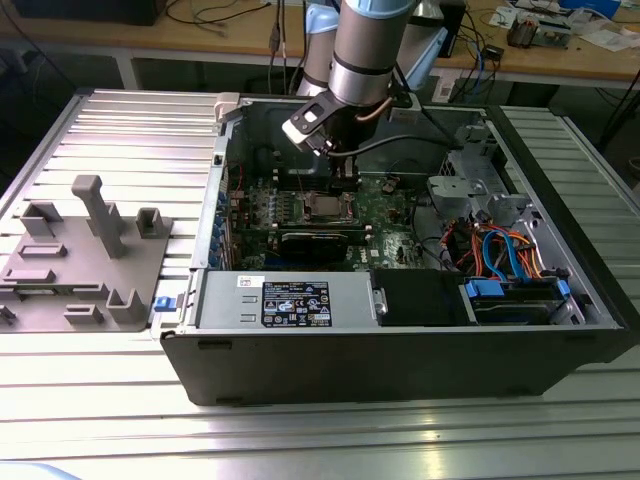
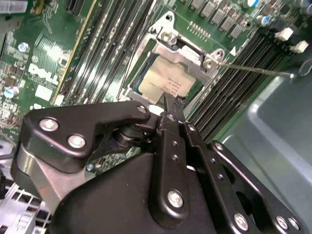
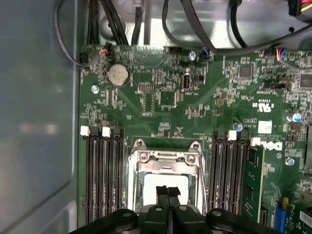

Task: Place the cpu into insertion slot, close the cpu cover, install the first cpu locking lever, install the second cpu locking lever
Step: 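Close the cpu cover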

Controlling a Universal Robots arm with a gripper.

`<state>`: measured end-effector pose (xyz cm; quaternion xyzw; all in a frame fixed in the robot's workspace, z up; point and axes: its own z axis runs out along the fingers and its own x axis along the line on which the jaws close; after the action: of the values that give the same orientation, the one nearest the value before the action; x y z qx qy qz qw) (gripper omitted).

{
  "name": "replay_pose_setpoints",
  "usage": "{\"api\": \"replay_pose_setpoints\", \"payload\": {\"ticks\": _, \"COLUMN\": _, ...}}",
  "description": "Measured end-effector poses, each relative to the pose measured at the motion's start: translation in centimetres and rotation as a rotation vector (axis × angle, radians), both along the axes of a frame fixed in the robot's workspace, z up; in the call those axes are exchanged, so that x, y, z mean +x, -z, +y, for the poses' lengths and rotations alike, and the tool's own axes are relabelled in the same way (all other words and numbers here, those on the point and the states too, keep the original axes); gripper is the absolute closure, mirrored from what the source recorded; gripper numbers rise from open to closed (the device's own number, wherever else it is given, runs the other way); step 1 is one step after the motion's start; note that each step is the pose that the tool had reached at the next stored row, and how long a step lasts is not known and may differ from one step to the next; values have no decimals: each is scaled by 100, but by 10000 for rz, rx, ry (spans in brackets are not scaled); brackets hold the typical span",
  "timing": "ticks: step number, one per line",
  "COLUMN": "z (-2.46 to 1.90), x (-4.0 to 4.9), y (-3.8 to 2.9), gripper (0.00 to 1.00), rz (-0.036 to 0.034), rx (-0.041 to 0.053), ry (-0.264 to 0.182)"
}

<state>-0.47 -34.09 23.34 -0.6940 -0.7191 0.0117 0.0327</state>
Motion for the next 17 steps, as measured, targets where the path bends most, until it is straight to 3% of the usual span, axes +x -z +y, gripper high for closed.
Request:
{"api": "replay_pose_setpoints", "payload": {"ticks": 2, "z": 0, "x": -8, "y": 9, "gripper": 89, "rz": 37, "rx": -10, "ry": -2}}
{"api": "replay_pose_setpoints", "payload": {"ticks": 7, "z": -8, "x": -84, "y": 43, "gripper": 89, "rz": 39, "rx": -8, "ry": -59}}
{"api": "replay_pose_setpoints", "payload": {"ticks": 17, "z": -15, "x": -216, "y": 190, "gripper": 89, "rz": 39, "rx": 14, "ry": -121}}
